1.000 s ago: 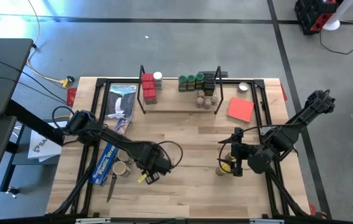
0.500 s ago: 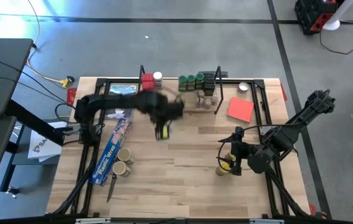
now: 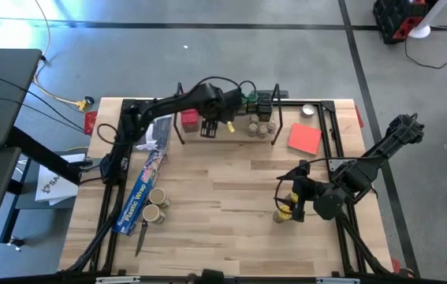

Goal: Shelf spices
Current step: Put the white seasoning bottle on the shelf aligned to he right of the white seasoning bottle

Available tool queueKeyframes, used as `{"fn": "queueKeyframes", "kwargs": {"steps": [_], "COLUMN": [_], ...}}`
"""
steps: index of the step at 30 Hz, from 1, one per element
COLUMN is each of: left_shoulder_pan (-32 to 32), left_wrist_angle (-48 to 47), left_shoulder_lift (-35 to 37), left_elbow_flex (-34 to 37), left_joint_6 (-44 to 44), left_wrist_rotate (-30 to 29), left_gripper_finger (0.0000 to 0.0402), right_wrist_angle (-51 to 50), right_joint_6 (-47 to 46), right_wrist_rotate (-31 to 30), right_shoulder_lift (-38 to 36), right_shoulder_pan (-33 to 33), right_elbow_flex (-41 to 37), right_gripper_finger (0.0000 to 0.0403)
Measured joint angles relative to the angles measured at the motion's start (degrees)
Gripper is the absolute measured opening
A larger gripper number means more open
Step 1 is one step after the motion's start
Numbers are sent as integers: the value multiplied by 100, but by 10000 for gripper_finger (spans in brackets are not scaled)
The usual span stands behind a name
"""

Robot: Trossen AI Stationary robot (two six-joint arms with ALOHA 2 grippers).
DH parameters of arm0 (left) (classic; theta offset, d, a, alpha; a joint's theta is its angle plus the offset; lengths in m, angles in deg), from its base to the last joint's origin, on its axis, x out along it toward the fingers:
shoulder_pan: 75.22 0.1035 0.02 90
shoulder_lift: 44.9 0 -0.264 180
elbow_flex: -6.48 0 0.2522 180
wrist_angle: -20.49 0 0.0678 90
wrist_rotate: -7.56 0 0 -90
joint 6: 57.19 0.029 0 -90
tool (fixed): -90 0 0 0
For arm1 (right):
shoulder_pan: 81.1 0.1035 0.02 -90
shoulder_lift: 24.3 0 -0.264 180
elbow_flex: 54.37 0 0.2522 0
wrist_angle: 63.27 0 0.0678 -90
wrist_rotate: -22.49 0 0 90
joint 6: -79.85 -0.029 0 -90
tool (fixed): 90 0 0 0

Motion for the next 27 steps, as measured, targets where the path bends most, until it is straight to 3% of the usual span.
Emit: {"fn": "queueKeyframes", "kwargs": {"steps": [14, 27], "left_shoulder_pan": [410, 680], "left_wrist_angle": [-153, 556], "left_shoulder_lift": [-280, -280], "left_elbow_flex": [-335, -334], "left_joint_6": [660, 623], "left_wrist_rotate": [237, 428], "left_gripper_finger": [223, 271], "right_wrist_angle": [-37, -40], "right_joint_6": [-67, -147], "right_wrist_rotate": [-17, 0], "right_shoulder_lift": [-2, -2], "right_shoulder_pan": [0, -2], "right_elbow_flex": [0, 0], "right_gripper_finger": [307, 307]}}
